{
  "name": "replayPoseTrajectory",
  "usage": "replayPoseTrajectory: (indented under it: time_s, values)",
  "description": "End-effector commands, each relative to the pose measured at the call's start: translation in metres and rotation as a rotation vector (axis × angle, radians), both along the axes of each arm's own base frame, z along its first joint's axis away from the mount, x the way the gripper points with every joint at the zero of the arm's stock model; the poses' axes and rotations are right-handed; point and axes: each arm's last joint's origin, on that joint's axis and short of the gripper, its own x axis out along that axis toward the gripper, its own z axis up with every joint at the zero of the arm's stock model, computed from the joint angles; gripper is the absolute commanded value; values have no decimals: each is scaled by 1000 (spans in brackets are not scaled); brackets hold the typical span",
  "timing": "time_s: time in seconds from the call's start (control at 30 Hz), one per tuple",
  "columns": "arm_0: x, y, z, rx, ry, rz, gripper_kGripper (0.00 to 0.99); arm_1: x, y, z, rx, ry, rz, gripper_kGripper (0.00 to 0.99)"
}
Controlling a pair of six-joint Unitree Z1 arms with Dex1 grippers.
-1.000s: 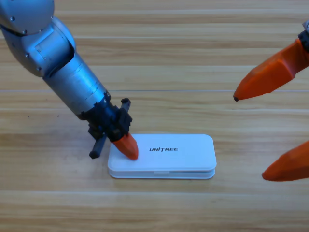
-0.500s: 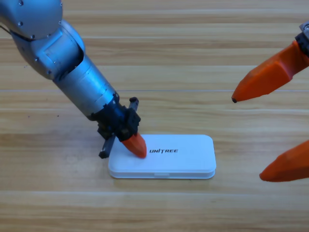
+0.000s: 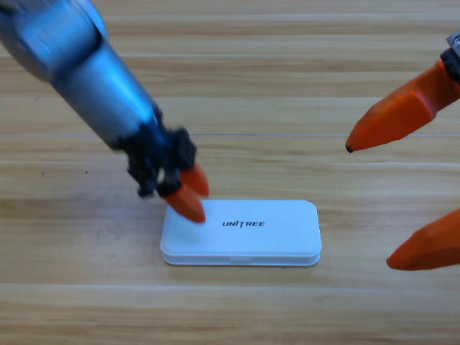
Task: Clean up eraser and pencils
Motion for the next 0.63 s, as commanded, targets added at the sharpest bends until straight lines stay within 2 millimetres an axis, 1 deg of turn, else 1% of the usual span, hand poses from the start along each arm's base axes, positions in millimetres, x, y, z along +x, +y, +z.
replayPoseTrajectory:
  time_s: [0.03, 0.1, 0.2, 0.3, 0.37, 0.63]
  values:
    - [-70, 26, 105, -166, -116, 11, 990, 14, 11, -20, -47, 57, -18, 930]
    - [-95, 34, 126, -217, -131, 10, 990, 14, 11, -20, -47, 57, -18, 930]
    - [-129, 43, 150, -292, -141, -3, 990, 14, 11, -20, -47, 57, -18, 930]
    - [-150, 47, 161, -334, -136, -25, 990, 14, 11, -20, -47, 57, -18, 930]
    - [-156, 49, 160, -341, -131, -32, 990, 14, 11, -20, -47, 57, -18, 930]
    - [-156, 50, 148, -313, -112, -22, 990, 14, 12, -20, -48, 58, -18, 930]
